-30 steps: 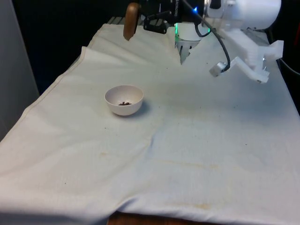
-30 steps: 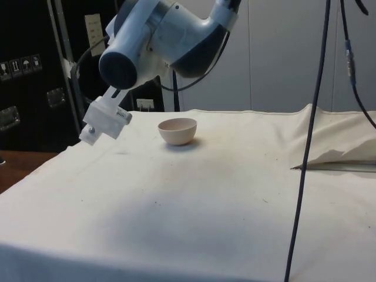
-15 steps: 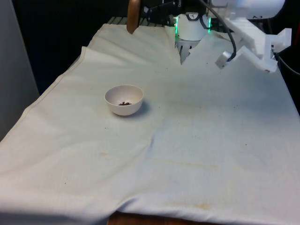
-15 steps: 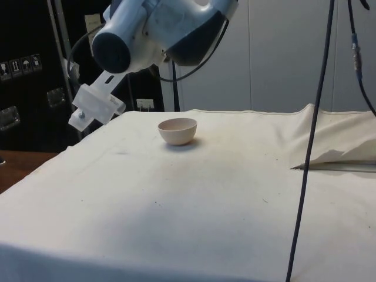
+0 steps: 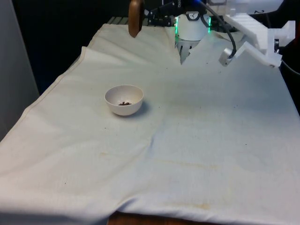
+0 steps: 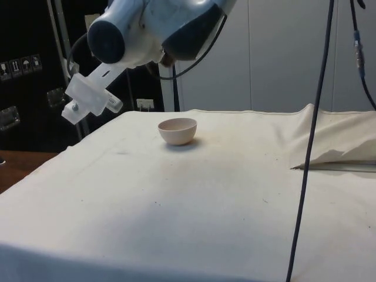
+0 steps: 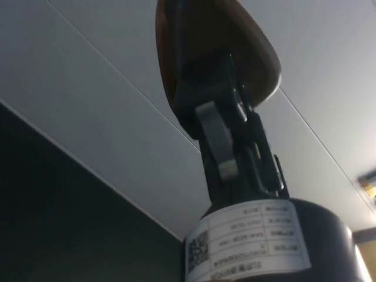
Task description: Pour the coffee beans from the cup into the bowl.
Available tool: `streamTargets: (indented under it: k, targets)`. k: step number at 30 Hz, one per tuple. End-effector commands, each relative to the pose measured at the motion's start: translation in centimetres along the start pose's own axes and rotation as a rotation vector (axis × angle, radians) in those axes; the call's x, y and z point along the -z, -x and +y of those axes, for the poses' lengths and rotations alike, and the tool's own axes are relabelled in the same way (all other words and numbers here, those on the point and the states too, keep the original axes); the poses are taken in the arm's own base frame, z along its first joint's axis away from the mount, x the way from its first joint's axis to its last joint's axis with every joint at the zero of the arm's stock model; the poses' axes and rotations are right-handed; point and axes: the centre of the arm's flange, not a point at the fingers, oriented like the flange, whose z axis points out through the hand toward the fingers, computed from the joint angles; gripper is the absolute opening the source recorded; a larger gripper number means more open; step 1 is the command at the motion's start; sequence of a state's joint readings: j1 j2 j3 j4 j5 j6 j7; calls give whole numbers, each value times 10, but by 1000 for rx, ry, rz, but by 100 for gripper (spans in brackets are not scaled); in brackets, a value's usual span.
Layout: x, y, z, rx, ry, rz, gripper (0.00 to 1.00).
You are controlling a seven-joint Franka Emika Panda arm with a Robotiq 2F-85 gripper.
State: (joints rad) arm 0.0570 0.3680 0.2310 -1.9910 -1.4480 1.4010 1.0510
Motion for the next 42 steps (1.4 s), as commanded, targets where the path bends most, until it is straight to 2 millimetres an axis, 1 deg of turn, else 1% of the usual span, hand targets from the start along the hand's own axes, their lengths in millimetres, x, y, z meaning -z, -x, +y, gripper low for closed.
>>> streamTargets:
  k: [1,3,4,10,11,12,19,20,21,29,30,31,38,39,42]
  targets:
    - [-1,0,0,-3,-21,-5,1]
    - [-1,0,-1,-4,-10,-6,1]
    - [-2,0,-2,-8,-36,-13,1]
    - [-5,0,-4,-22,-68,-29,1]
    - [-5,1,-5,-18,-46,-25,1]
    - [-6,0,-5,-27,-78,-34,1]
    - [-12,1,-8,-45,-119,-52,1]
    - [-11,1,-9,-41,-99,-51,1]
    - [-13,0,-9,-47,-126,-54,1]
    - [-20,1,-12,-52,-172,-69,1]
    - [-20,0,-12,-53,-152,-69,1]
    - [-21,1,-12,-52,-177,-71,1]
    - [-26,1,-16,-55,-219,-85,1]
    - [-26,0,-17,-56,-200,-87,1]
    - [-28,1,-16,-59,-234,-89,1]
